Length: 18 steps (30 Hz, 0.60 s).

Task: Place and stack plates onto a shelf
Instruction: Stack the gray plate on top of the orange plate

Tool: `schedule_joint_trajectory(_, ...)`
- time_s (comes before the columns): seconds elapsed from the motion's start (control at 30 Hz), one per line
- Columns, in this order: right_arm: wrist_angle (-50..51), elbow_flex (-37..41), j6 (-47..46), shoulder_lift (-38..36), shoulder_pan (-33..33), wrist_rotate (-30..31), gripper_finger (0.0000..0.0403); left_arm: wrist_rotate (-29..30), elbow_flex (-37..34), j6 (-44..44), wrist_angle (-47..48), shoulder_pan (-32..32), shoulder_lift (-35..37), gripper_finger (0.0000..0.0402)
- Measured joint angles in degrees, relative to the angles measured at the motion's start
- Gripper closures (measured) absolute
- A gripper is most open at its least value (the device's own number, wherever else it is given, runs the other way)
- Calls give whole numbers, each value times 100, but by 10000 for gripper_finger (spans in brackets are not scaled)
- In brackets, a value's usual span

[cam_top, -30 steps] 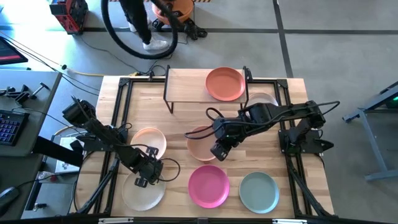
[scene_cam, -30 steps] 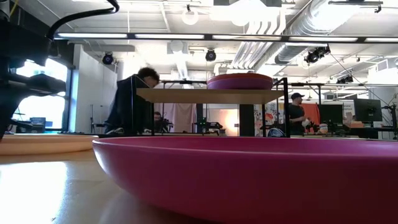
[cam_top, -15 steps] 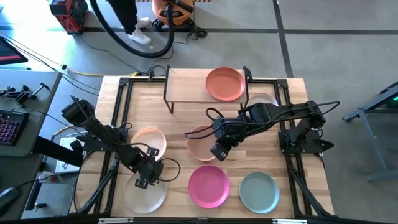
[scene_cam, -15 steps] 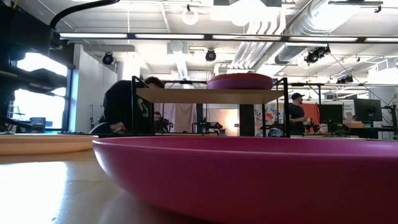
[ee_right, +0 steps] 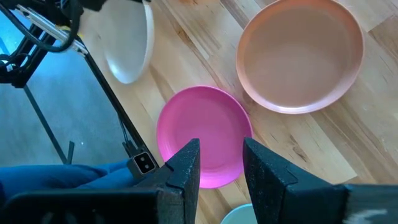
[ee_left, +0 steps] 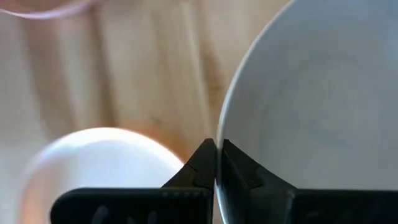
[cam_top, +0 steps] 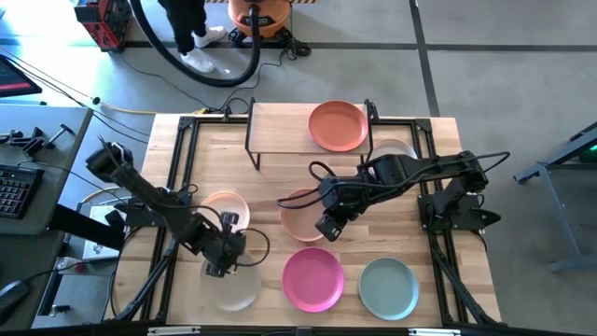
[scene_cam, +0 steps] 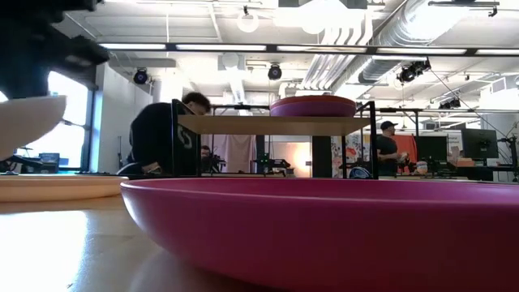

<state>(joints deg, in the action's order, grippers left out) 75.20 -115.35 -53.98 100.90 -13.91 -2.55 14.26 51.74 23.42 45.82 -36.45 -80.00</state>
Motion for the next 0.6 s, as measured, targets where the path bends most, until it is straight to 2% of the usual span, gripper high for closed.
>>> schedule_joint_trajectory(0.27,0,0,48,0,0,161,304,739,459,97,557,445,391,402)
schedule_joint_trajectory(0.6,0,0,693,0,-13,1064,304,1880,984,491,901,1254,758,402)
